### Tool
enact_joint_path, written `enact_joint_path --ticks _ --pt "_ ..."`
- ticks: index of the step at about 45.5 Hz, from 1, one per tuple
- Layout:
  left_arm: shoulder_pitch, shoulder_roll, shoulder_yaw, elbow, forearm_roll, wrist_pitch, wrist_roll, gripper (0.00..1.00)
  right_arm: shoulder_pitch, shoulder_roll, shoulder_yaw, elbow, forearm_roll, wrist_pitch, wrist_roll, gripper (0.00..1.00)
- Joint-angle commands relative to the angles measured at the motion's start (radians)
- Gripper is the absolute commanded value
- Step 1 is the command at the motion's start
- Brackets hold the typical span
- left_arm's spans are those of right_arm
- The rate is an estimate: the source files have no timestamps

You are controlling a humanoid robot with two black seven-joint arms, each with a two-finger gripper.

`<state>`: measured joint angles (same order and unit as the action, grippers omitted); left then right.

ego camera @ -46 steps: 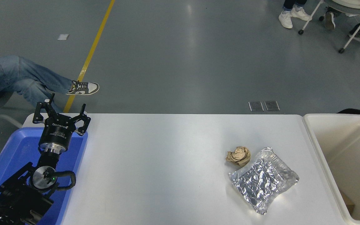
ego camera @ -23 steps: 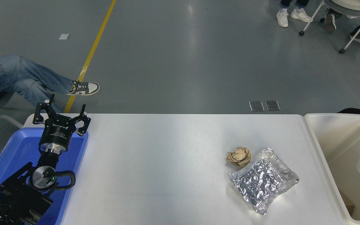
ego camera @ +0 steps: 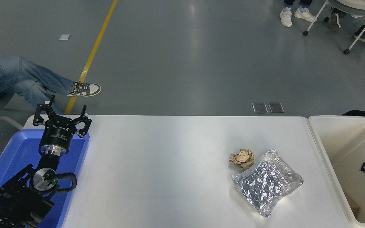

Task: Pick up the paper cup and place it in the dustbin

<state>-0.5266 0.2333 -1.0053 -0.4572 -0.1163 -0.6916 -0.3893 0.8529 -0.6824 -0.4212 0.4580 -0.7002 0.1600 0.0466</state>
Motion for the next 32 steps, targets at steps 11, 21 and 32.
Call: enact_joint_path --ticks 11,21,32 --pt "0.0 0.0 0.001 -0.001 0.001 -0.005 0.003 1.0 1.041 -0.114 -0.673 0.769 -0.012 0.344 0.009 1.0" --pt "0.0 0.0 0.001 0.0 0.001 -0.003 0.003 1.0 1.248 0.076 -0.643 0.8 0.278 0.625 0.004 1.0" --pt "0.002 0.0 0.001 0.0 -0.002 -0.002 0.0 1.0 1.385 0.214 -0.616 0.91 0.419 0.625 -0.004 1.0"
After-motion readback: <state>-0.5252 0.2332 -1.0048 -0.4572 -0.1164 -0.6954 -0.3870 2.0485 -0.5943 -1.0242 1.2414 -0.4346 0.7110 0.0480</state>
